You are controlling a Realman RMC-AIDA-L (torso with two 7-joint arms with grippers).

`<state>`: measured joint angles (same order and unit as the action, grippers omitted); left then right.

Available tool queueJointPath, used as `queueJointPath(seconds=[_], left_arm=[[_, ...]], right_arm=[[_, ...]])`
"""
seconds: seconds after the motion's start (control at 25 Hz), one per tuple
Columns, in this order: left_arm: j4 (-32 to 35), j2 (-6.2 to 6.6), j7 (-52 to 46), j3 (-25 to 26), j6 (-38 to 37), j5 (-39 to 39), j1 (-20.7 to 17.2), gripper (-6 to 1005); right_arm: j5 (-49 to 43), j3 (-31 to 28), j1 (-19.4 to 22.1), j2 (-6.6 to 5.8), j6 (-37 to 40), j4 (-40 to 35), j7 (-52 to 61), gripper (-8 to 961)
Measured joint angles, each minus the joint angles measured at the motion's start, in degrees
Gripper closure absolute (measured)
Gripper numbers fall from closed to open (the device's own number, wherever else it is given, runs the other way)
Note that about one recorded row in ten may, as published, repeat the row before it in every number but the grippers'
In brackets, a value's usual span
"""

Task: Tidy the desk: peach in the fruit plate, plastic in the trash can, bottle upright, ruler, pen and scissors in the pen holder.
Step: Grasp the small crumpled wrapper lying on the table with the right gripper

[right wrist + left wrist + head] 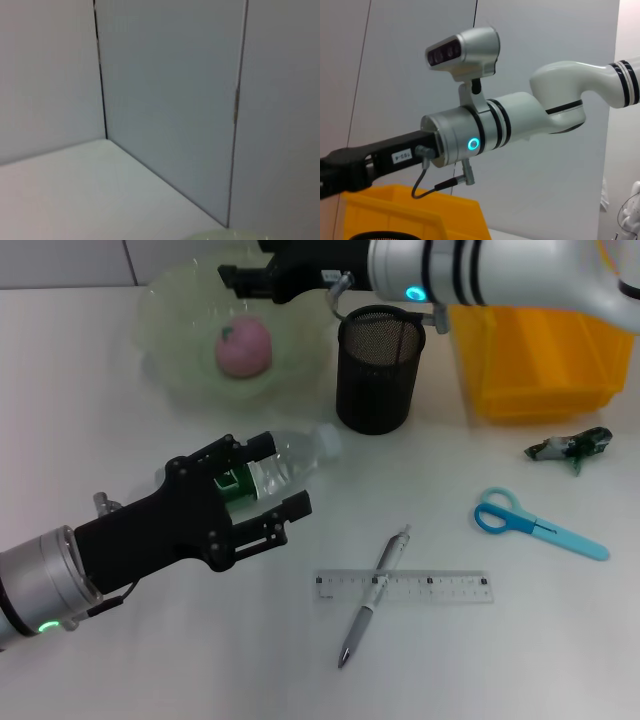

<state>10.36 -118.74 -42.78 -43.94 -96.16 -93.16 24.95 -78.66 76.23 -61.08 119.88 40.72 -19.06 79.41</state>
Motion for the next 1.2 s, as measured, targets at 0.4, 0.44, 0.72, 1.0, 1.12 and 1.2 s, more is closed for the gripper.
queueJointPath(seconds=[0.4,0.44,0.72,1.0,1.12,1.2], left_arm=[[-0.2,-0.05,0.5,0.0,0.0,-0.4,-0.1,230],[-0.2,-0.04,0.5,0.0,0.0,-0.4,0.0,230],[-0.2,0.04,0.5,0.0,0.3,-0.4,0.2,230],[-0.2,0.08,0.5,0.0,1.1,-0.4,0.0,230],[-0.2,0.09,0.5,-0.1,1.4,-0.4,0.0,230],[-0.2,0.09,0.3,-0.1,1.5,-0.4,-0.1,230]], right_arm=[[16.3,-0.4,13.1,-0.53,17.8,-6.6,-11.4,271],[17.4,-0.4,14.7,-0.55,21.0,-6.8,-13.6,271],[18.6,-2.7,24.6,-0.7,35.6,-6.9,-21.4,271],[15.3,-3.5,33.2,-2.55,45.5,-6.2,-23.6,271],[11.5,-3.6,35.0,-3.81,47.1,-5.5,-23.1,271],[8.5,-3.9,35.9,-4.71,48.6,-4.6,-23.1,271]])
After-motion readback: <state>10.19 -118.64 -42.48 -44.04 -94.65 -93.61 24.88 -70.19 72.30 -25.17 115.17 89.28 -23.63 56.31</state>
